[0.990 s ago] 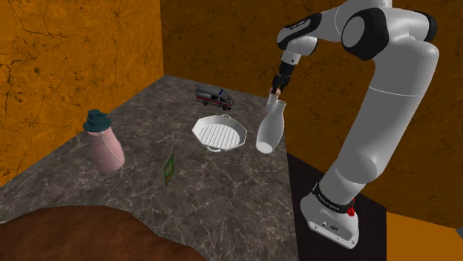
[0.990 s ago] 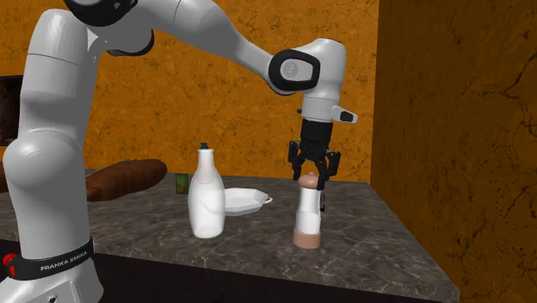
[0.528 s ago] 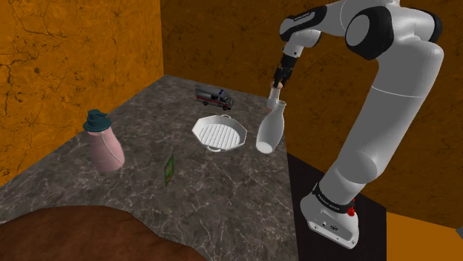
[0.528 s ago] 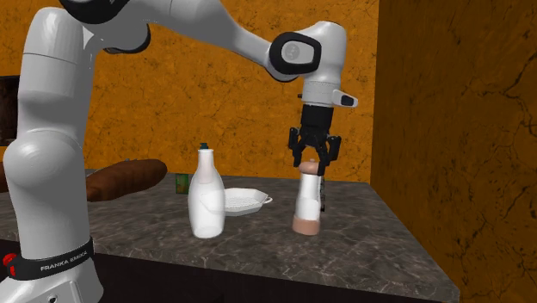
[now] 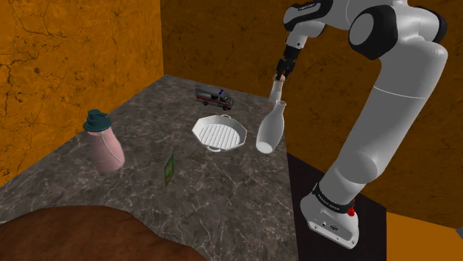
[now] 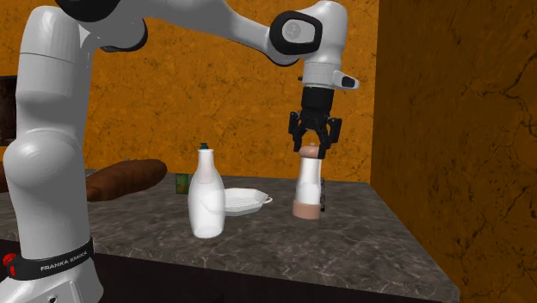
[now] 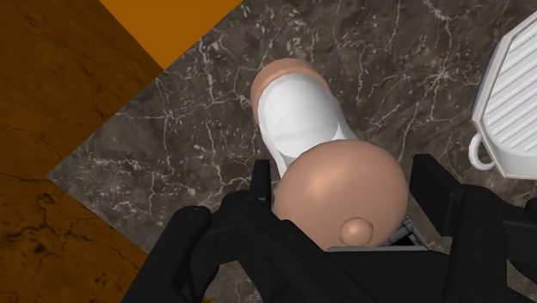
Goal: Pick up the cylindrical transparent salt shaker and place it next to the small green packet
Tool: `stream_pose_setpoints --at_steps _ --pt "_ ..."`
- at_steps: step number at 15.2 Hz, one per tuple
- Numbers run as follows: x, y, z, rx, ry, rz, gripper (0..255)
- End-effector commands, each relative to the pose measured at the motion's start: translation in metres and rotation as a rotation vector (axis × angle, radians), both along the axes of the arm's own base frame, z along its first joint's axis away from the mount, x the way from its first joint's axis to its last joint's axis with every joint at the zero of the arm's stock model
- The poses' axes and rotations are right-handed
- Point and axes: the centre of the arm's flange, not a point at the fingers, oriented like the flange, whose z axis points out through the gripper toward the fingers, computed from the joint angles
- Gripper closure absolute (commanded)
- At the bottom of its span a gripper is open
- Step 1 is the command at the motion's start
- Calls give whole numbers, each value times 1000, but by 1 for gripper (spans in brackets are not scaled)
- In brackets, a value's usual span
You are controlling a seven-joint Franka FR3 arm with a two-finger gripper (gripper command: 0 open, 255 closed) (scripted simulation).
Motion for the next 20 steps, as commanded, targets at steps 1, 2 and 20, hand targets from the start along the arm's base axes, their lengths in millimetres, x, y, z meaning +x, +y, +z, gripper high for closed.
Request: stream_pose_setpoints --at_steps 1,2,20 --pt "0 0 11 0 0 0 255" --pt "0 0 16 0 0 0 255" --pt "0 0 111 0 0 0 255"
